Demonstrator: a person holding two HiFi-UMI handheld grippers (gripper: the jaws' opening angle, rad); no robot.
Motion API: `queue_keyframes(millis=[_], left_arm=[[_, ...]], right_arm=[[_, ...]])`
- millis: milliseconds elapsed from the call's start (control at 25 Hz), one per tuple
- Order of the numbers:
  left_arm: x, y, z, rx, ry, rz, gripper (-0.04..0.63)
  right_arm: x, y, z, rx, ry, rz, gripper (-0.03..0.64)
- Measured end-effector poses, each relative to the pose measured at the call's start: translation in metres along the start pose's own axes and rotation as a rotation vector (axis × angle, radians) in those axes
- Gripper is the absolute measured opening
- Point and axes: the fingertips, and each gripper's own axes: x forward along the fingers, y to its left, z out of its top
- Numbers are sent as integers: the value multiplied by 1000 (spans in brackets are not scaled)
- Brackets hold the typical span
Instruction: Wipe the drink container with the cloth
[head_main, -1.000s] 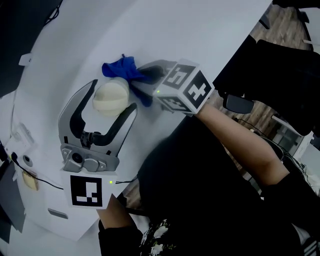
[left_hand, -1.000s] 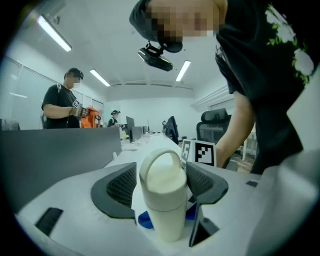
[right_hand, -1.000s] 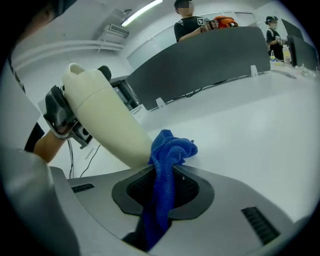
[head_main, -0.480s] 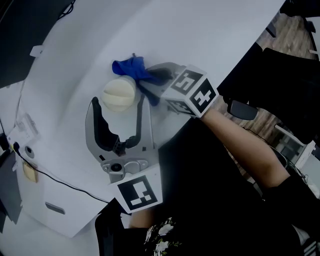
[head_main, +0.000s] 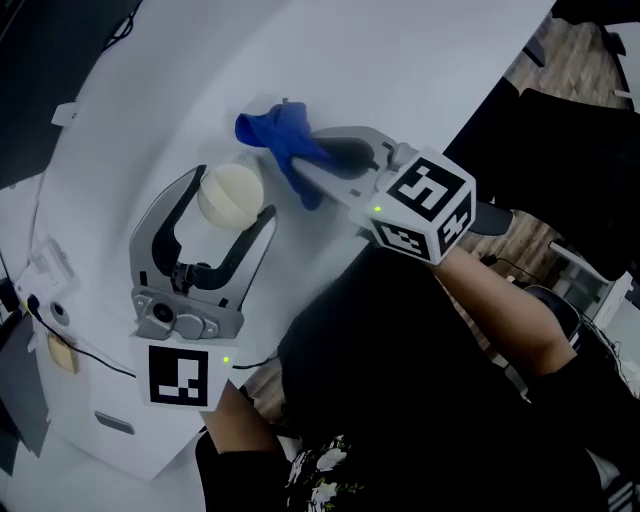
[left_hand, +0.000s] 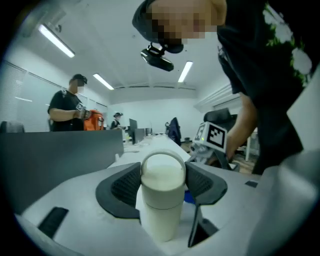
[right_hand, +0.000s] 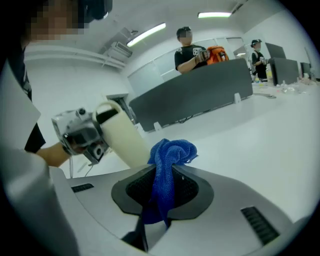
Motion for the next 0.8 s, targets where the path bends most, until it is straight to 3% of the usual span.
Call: queue_keyframes(millis=[120, 240, 320, 440, 640, 800], left_arm=[[3, 3, 3, 13, -27, -109, 270], [1, 6, 1, -11, -46, -115, 269], [1, 6, 2, -17, -48, -116, 270], [3, 7, 5, -13, -43, -131, 270], [2, 13, 2, -35, -41, -109, 270], [3, 13, 2, -53, -48, -76, 270]], right_arm=[[-34, 4, 47, 81, -152, 6, 61], [-46, 23, 90, 140, -266, 98, 61], [-38, 38, 100, 115, -269, 169, 61], [-17, 42, 85, 103, -204, 188, 60], [22, 19, 21, 20, 5, 74, 58], [46, 7, -35, 28, 168, 37, 60]])
